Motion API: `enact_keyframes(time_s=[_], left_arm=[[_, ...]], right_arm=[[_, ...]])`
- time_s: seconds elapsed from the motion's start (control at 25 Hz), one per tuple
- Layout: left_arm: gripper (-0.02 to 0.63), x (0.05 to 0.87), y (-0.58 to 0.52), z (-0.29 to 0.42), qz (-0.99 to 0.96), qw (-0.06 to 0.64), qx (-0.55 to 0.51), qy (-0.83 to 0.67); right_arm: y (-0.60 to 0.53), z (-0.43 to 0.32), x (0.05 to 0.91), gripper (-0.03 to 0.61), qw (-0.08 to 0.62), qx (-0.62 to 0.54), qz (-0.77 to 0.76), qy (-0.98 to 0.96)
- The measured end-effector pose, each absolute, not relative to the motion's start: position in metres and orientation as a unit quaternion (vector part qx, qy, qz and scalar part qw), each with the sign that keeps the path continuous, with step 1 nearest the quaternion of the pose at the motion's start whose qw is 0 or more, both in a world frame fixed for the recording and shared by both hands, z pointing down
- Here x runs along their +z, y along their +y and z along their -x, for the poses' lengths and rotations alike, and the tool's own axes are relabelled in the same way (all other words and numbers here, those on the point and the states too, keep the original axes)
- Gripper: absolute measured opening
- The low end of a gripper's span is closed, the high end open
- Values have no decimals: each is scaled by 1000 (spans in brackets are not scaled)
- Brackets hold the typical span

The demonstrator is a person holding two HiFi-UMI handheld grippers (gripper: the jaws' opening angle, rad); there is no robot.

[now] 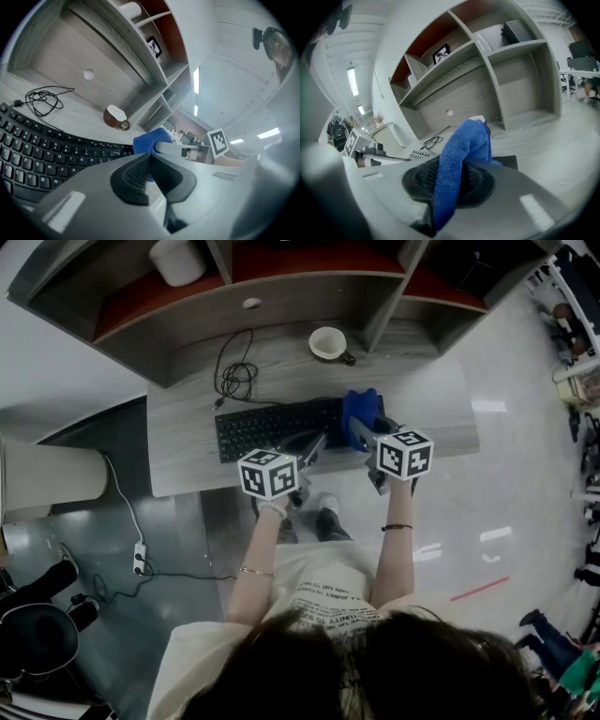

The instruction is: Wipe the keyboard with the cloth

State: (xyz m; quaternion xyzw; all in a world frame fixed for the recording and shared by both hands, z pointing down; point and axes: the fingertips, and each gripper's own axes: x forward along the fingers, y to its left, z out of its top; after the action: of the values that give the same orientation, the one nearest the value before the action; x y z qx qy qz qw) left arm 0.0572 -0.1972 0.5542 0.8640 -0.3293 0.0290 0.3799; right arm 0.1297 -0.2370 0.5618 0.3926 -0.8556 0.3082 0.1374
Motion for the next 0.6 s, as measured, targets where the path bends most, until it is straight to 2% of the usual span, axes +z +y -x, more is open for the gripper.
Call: enact_keyframes(time_s=[0.6], left_arm=[[2, 554, -192, -37, -861, 381, 26, -335]], right_arm=[[-232, -113, 563, 58, 135, 311, -392, -855]])
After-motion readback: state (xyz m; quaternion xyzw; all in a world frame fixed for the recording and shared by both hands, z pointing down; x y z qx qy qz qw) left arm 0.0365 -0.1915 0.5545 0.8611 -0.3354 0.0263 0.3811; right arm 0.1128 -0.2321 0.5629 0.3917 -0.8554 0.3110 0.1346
